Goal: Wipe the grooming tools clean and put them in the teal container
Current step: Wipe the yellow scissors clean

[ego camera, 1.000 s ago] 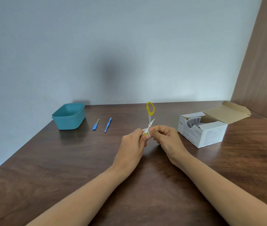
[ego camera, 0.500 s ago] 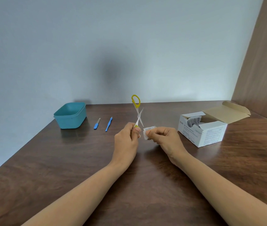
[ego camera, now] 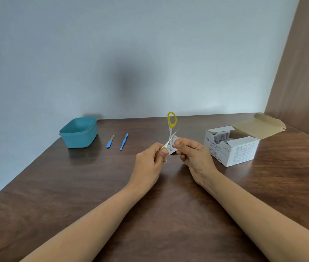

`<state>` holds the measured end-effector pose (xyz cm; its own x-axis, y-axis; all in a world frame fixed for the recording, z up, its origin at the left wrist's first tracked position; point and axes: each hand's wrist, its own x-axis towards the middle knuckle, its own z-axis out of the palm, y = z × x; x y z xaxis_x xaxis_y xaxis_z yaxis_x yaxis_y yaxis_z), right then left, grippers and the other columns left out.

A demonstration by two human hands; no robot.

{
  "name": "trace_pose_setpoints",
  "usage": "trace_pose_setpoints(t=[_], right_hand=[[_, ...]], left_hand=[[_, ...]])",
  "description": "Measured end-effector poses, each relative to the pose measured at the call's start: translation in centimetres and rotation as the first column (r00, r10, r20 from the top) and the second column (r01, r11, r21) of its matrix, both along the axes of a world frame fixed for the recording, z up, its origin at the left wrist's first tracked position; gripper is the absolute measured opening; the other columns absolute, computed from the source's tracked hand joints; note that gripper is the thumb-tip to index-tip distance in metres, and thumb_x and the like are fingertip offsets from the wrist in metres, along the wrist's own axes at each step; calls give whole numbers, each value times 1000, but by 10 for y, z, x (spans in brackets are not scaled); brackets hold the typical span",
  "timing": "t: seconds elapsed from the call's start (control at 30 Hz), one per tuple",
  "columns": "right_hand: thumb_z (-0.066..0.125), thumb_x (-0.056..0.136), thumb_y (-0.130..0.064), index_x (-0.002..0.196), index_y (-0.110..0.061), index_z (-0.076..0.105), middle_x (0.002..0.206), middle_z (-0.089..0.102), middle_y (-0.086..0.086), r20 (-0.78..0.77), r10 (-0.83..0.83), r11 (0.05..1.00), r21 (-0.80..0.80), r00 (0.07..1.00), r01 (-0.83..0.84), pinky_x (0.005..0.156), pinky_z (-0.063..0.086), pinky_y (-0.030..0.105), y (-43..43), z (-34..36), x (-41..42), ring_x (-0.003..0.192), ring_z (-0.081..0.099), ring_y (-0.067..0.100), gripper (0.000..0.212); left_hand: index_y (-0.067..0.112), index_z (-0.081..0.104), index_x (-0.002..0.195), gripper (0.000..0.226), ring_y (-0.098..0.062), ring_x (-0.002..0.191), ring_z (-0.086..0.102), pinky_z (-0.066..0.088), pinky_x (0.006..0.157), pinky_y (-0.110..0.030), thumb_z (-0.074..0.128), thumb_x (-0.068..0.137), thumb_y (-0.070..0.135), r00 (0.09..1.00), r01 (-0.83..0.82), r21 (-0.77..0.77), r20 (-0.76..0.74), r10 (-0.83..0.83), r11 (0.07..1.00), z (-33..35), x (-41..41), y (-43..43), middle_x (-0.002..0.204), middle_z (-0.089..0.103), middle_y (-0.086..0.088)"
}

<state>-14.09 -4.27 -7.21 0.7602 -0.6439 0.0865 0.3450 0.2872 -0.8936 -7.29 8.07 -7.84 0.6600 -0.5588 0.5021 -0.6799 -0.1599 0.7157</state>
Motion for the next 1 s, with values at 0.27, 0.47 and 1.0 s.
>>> trace_pose_setpoints(t=[0.27,0.47,1.0], right_hand=[[69,81,-7,77,-9,70,62,65,-3,8,-44,999,-5,999,44,51,38,14,-2,-2,2,52,51,2,5],[63,89,-12,76,-16,65,65,52,-3,-13,-88,996,-32,996,87,54,32,18,-3,-5,6,56,41,4,14],[56,92,-11,68,-17,60,67,45,3,-3,-192,975,-111,981,190,52,27,18,-3,-5,8,55,32,6,25]], left_hand=[[17,66,87,17,-8,71,60,37,63,-9,53,96,22,999,38,94,2,-38,995,-3,2,-2,69,66,3],[13,66,87,17,9,61,53,35,59,-5,53,96,18,996,73,131,44,-80,989,-1,0,-2,68,63,7],[19,67,82,14,-11,62,61,52,67,-28,60,92,25,984,-42,-89,-178,25,995,-4,4,-4,70,69,3]])
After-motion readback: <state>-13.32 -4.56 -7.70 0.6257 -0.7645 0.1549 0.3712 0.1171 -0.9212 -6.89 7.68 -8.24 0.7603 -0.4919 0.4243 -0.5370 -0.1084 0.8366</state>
